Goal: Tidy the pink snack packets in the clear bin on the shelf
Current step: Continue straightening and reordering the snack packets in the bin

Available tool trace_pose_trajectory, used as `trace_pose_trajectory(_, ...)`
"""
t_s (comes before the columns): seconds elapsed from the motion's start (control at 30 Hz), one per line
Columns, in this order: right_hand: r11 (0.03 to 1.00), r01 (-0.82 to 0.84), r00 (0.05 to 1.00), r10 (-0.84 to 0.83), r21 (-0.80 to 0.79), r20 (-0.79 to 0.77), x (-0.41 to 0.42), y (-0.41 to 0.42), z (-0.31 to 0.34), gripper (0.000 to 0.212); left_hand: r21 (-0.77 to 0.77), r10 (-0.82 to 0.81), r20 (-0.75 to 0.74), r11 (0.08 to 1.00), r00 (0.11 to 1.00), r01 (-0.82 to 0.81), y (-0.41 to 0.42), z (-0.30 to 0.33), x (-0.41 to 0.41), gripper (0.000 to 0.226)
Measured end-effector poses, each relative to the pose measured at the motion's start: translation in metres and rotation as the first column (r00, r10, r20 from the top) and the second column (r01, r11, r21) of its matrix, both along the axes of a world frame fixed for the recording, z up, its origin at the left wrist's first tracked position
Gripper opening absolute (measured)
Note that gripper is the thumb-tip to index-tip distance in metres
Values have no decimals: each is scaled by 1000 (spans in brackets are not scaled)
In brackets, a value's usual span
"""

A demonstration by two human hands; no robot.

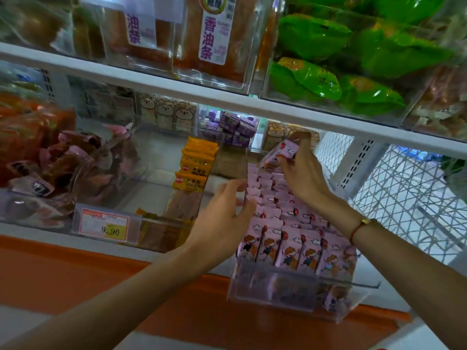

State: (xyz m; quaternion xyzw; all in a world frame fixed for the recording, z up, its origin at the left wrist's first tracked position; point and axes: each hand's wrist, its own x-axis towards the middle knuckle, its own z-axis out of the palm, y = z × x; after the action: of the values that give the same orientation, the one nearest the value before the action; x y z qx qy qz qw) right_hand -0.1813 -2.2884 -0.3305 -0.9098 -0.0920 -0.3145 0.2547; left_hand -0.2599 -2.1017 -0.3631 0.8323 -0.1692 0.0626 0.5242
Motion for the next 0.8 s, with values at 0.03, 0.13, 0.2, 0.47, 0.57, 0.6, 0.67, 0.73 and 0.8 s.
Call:
trace_pose_trajectory(0.03,999,-21,1000,21,-27,2,10,-1,-2,27,-6,-14,-8,1000,1000,13,1,-1,1,41)
trace_pose_trajectory(0.13,989,-127,979,112,-80,-169,36,-5,-8,33,-42,-62,-34,997,997,61,8,-1,6,42)
trace_pose_trajectory(0.2,966,-157,944,87,-203,-318,47,-11,-15,27,-77,-80,-70,994,994,75,12,1,9,42)
trace_pose_trajectory(0.47,949,-147,962,72,-278,-264,41,-13,-7,25,-69,-72,-100,996,992,65,16,7,16,34)
trace_pose_trajectory(0.57,936,-137,941,21,-323,-338,41,-13,-7,19,-97,-41,-85,995,996,32,13,4,11,34)
trace_pose_trajectory(0.6,931,-130,928,-8,-342,-373,43,-13,-7,20,-110,-28,-82,994,996,19,12,3,9,34)
trace_pose_trajectory(0.67,953,-99,924,-19,-287,-382,44,-11,-8,23,-135,-12,-81,991,997,1,10,1,5,32)
trace_pose_trajectory(0.73,984,-61,943,2,-168,-332,43,-7,-9,19,-160,-12,-83,987,996,-2,9,0,2,32)
trace_pose_trajectory(0.8,999,-4,959,14,36,-282,38,-4,-7,16,-169,-19,-87,986,996,4,11,-1,-2,32)
